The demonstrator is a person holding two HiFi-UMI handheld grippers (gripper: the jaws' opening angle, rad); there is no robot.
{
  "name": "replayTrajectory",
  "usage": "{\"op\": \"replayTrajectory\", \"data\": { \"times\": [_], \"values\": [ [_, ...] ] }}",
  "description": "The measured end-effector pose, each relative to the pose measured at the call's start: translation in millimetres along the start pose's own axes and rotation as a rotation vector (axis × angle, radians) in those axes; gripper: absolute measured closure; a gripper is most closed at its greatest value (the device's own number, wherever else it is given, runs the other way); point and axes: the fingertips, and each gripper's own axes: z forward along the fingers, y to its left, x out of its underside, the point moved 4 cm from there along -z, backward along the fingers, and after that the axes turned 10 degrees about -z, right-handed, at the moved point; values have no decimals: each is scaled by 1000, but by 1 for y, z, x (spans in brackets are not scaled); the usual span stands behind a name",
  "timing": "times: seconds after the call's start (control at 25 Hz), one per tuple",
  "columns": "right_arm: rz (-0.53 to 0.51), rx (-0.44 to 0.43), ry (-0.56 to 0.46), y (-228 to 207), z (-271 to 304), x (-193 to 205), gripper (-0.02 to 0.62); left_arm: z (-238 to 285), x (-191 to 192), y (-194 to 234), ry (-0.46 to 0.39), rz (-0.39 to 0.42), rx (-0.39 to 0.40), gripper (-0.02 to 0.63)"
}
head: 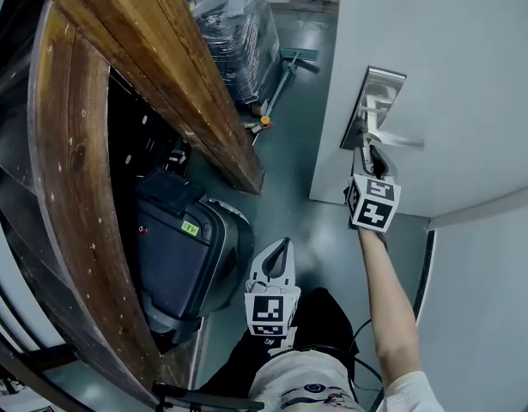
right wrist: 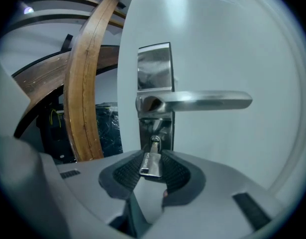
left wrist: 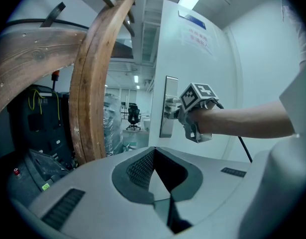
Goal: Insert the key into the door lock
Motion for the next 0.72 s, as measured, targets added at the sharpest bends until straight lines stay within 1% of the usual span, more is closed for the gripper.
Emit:
{"op": "replayTrajectory", "data": {
  "times": [0.12, 0.28, 0.48, 0.6, 0.68, 0.72],
  "values": [
    [39, 63, 7, 4, 4, -6, 477, 2, -3, 2, -1, -4, -5, 603],
    [52, 117, 7, 7, 14, -6, 477, 4, -3, 11, 0, -8, -13, 603],
    [48, 145, -20, 5, 27, -11, 477, 8, -1, 21, 2, -12, -24, 601],
    [36, 164, -16, 4, 31, -10, 477, 6, 2, 24, 4, -13, -27, 603],
    [32, 156, -33, 4, 32, -10, 477, 5, 3, 25, 6, -13, -32, 603],
    [34, 139, -50, 4, 31, -11, 477, 5, 2, 24, 3, -13, -36, 603]
  ]
}}
